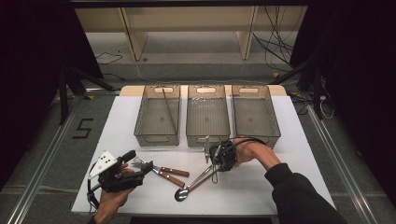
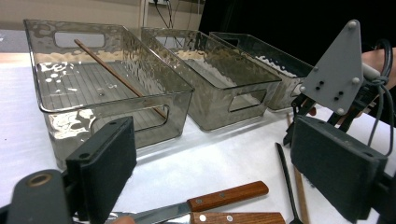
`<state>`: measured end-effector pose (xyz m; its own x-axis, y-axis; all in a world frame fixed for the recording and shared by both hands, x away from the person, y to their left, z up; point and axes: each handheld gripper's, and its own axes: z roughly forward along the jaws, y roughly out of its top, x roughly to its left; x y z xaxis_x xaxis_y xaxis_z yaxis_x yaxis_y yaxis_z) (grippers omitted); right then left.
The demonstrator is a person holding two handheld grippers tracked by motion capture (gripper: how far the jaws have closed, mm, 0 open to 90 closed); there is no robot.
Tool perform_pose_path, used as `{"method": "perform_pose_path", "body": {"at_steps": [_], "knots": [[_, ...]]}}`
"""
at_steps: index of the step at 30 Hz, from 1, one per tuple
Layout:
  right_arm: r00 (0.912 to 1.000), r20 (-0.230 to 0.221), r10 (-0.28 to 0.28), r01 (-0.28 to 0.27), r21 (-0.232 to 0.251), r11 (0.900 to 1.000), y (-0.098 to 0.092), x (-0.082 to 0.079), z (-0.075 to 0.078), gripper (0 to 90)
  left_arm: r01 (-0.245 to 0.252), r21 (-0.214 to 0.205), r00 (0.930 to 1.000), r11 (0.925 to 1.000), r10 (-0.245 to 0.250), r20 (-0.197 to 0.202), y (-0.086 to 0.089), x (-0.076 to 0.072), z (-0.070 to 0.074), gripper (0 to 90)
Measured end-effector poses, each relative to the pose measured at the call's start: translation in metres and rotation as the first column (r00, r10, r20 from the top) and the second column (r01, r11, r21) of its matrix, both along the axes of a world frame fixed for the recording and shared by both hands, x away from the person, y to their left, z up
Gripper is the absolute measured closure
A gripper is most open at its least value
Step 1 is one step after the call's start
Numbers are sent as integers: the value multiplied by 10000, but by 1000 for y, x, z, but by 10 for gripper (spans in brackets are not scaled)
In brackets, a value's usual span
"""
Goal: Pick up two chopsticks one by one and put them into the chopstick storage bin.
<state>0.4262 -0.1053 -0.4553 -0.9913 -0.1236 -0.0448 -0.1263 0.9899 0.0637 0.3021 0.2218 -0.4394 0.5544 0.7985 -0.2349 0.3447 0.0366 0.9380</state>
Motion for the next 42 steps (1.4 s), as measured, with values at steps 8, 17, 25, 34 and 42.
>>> {"method": "perform_pose_path", "body": {"at_steps": [8,17,25,34,42], "knots": [[9970,-87,771,-774,-510,9957,2,-4,1,772,-7,-18,10000,10000,7,-6,0,0,0,139],[9911,-313,1294,-1314,-725,9887,1,-9,0,820,-28,-40,10000,10000,28,2,0,0,0,139],[9883,-613,1397,-1443,-792,9864,-1,-10,1,853,-34,-46,10000,10000,34,4,0,0,0,139],[9859,-805,1468,-1533,-811,9848,-6,-12,6,858,-45,-55,10000,10000,45,4,-1,0,0,139],[9902,-633,1244,-1313,-1203,9840,-10,-13,13,859,-51,-52,10000,10000,51,6,0,1,0,139]]}}
